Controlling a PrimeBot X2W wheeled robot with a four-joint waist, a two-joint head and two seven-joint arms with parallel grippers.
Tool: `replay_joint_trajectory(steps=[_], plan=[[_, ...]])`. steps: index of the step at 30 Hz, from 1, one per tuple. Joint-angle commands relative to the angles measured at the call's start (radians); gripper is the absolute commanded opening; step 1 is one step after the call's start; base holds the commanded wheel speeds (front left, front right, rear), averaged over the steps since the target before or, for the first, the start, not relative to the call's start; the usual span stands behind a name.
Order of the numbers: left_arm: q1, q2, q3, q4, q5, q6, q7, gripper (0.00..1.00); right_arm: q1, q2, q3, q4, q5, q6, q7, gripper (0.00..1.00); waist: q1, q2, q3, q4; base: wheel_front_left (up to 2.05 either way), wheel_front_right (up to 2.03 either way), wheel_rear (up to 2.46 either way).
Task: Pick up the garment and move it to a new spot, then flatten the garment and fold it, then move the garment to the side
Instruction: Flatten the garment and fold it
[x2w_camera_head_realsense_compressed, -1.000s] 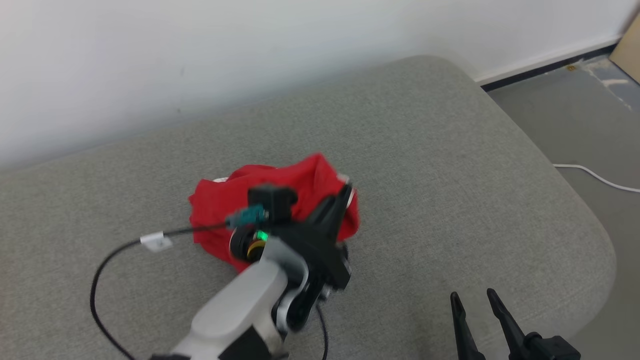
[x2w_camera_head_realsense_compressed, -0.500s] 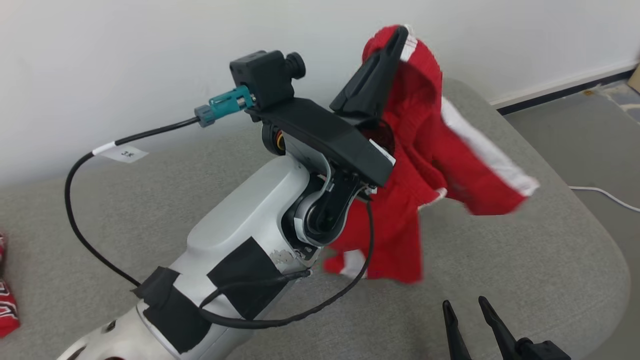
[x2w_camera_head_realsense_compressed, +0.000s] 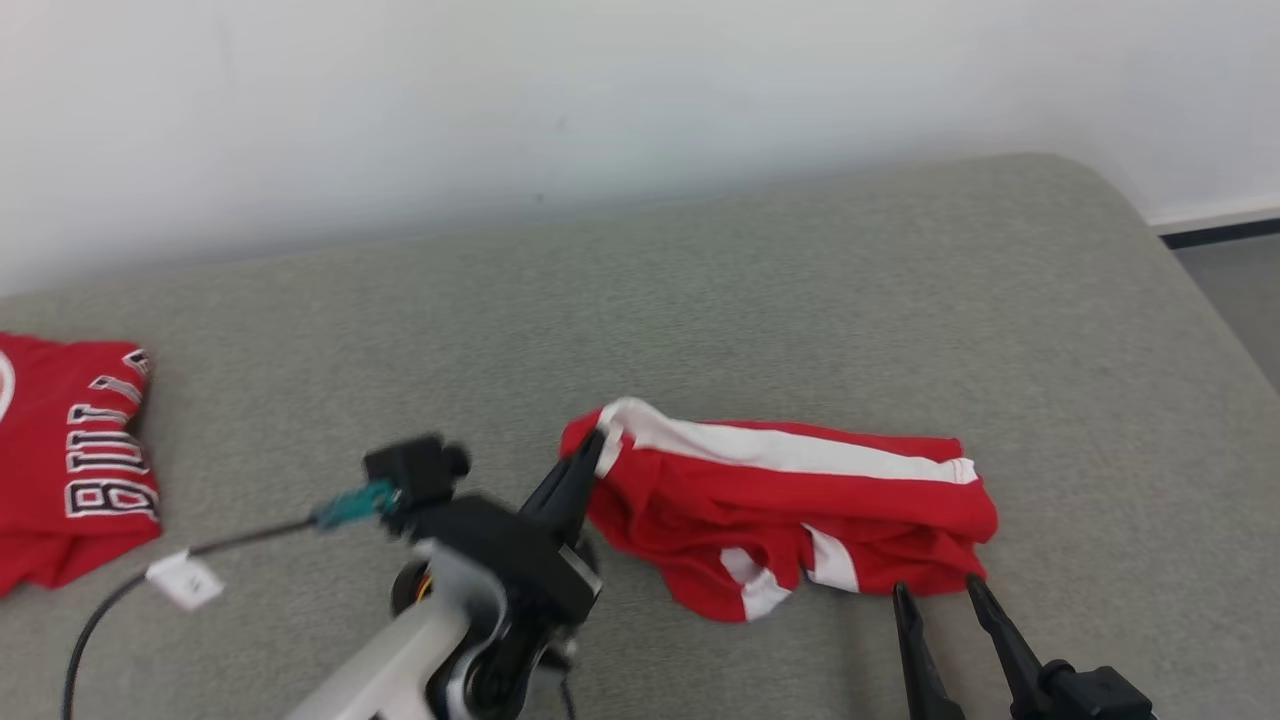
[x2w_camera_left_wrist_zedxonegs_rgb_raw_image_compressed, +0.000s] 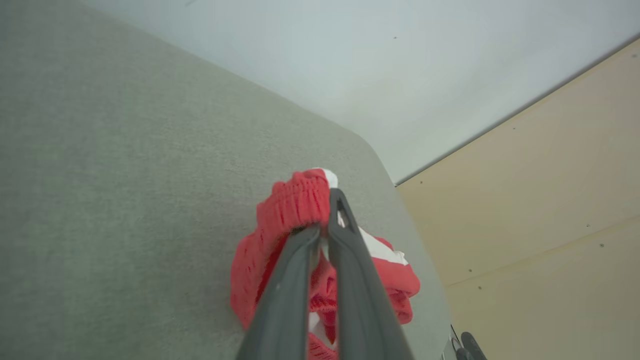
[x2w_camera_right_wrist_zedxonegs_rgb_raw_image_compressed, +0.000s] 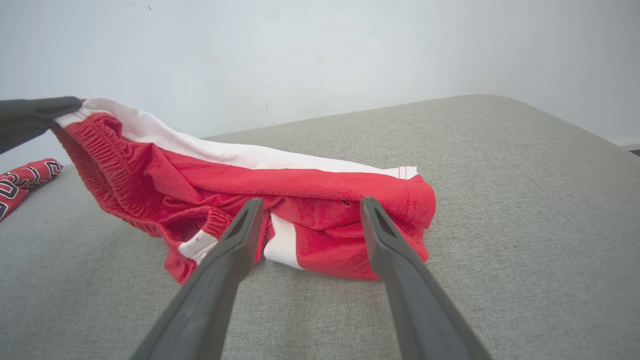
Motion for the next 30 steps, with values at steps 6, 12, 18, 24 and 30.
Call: replay_joint_trajectory(steps=[6,12,18,24,30], plan=[[0.212,0.093,0.041,-0.091,-0.09,0.022,-0.012,0.0,0.002,-0.001,0.007,0.007,-0.015,-0.002,-0.001,1.0,0.0,-0.0001,0.007,0.124,0.0,0.0,0.0],[0.292,0.125,0.048,-0.073,-0.097,0.041,-0.026,0.0,0.008,-0.001,0.012,0.016,-0.018,-0.002,0.002,1.0,0.0,-0.0001,-0.014,0.166,0.0,0.0,0.0],[0.246,0.086,0.059,0.043,-0.024,0.062,-0.055,1.0,-0.005,-0.001,0.039,0.022,-0.006,-0.002,0.005,1.0,0.0,-0.0001,-0.027,0.161,0.0,0.0,0.0],[0.221,0.089,0.16,0.113,0.129,0.129,-0.066,1.0,0.016,-0.001,0.033,0.024,0.003,-0.002,0.005,1.0,0.0,-0.0001,-0.043,0.131,0.0,0.0,0.0],[0.336,0.047,0.334,0.017,0.294,0.168,-0.065,1.0,0.029,-0.001,0.022,0.021,0.006,-0.002,0.003,1.0,0.0,-0.0001,-0.057,0.114,0.0,0.0,0.0]])
